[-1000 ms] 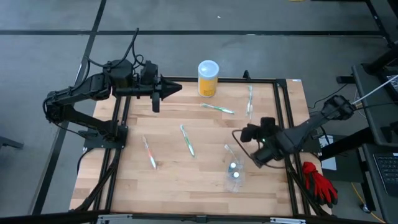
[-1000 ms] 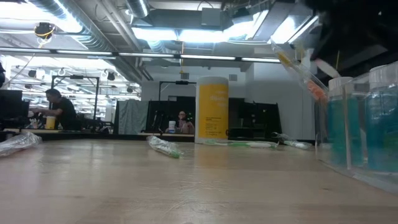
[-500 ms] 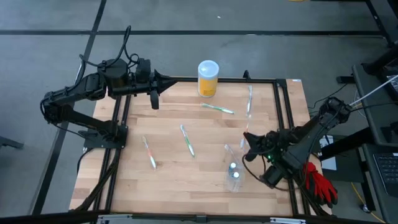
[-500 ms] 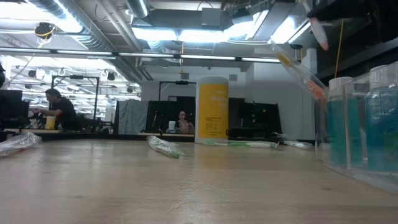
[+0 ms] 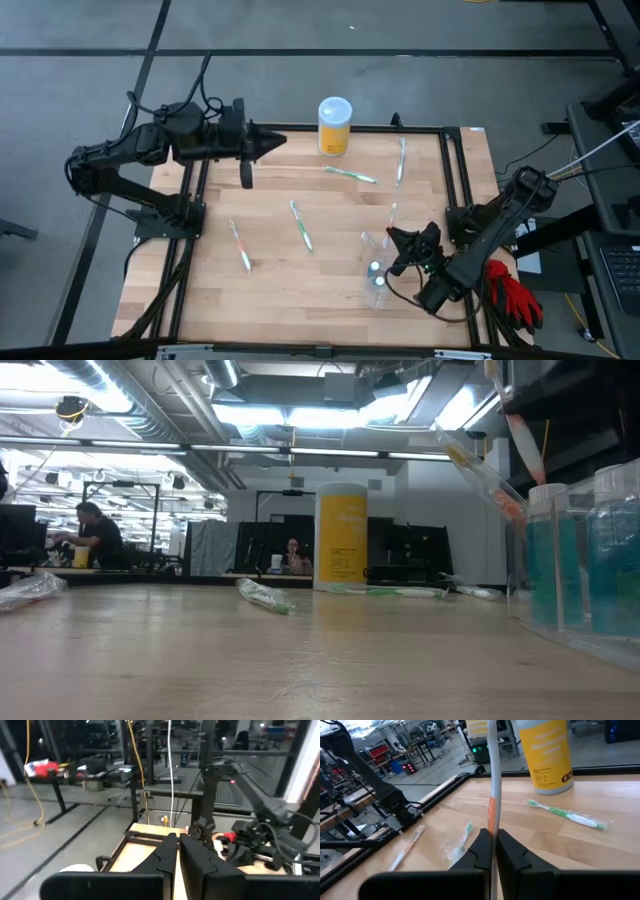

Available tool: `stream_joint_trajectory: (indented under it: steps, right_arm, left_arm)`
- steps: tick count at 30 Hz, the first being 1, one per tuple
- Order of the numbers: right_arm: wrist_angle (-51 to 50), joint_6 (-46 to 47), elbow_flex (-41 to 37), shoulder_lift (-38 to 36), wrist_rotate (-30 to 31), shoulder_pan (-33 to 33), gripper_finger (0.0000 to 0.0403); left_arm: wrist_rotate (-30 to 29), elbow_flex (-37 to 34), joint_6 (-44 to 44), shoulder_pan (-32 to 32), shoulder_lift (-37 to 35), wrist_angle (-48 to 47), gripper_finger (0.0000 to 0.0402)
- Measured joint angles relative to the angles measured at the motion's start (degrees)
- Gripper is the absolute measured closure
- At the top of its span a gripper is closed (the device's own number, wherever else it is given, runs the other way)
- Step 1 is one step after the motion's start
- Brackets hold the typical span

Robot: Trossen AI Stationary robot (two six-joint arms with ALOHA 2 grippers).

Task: Pick & Place toothbrushing station
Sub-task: Put the right orange toothbrush into the transparent organizer

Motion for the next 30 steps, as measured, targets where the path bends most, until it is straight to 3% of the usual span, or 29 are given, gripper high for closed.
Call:
stream_joint_trajectory:
  steps: [9,18,25,30]
  right_arm:
    - [9.4,-0.6,-7.2,0.0,0.0,1.6,0.0394]
    - [27.5,-13.0,-12.0,0.0,-3.8,2.9,0.0394]
    - [32.0,-17.6,-15.2,0.0,-8.1,3.0,0.0393]
    - [32.0,-17.7,-16.0,0.0,-11.4,3.2,0.0337]
  left_arm:
    - [-5.5,0.0,1.5,-5.3,0.7,0.7,0.0387]
    - [-8.1,0.0,0.3,-7.4,3.8,2.7,0.0387]
    - [-9.1,0.0,-2.0,-8.1,6.8,5.3,0.0387]
    - [-9.9,0.0,-3.6,-8.8,7.8,6.4,0.0387]
